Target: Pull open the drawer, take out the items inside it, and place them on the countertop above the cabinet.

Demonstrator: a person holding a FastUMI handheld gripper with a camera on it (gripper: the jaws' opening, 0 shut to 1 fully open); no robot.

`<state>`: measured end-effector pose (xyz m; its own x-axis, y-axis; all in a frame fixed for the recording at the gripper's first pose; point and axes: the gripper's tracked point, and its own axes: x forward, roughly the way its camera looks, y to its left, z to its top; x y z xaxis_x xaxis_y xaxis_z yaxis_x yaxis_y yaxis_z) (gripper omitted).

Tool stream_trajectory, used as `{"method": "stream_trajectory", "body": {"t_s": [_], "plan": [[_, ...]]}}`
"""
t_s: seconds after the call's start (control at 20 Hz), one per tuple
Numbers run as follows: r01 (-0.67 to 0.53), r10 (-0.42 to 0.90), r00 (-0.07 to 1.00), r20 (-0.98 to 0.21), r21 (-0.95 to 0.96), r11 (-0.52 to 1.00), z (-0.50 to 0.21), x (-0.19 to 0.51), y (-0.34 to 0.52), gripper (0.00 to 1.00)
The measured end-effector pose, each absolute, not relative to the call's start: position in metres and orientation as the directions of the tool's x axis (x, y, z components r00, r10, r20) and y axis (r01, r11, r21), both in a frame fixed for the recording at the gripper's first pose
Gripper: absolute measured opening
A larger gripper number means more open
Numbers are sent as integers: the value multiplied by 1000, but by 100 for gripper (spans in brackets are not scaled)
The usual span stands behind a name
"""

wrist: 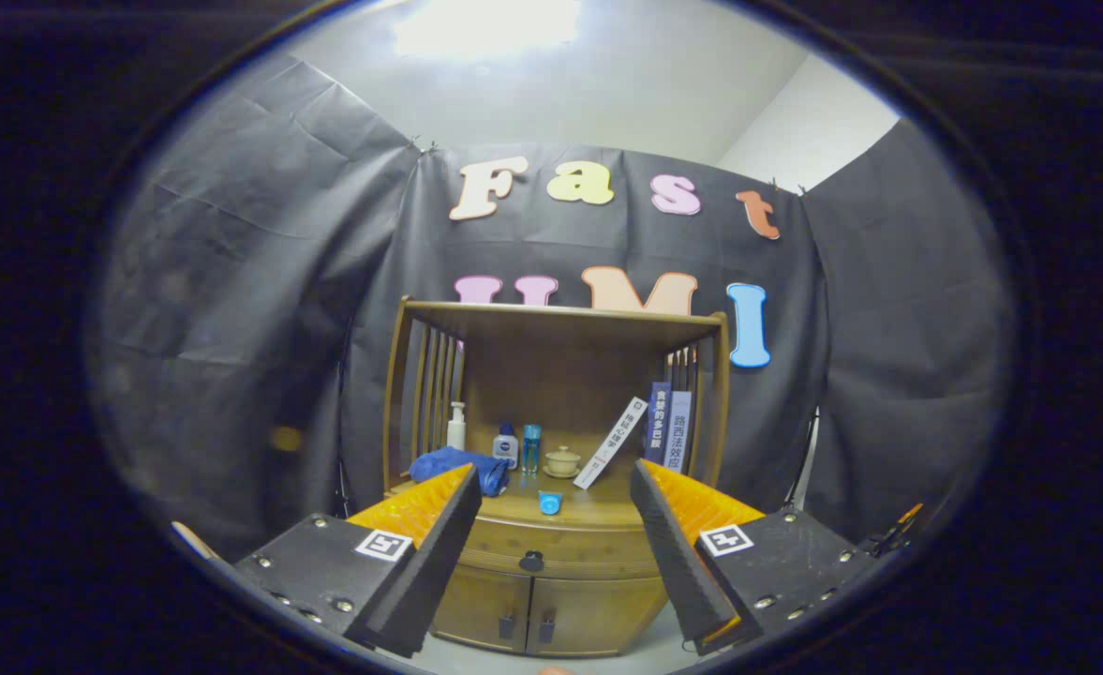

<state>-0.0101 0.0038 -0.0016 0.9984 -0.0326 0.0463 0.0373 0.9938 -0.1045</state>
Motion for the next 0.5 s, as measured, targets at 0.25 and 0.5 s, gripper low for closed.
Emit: {"method": "stream_trajectory", "body": {"t_s": [0.25,0.5], "plan": [[27,-24,999,29,-97,995,-11,-30,-2,96],[48,-45,999,30,-95,994,-11,-27,-17,96]]}}
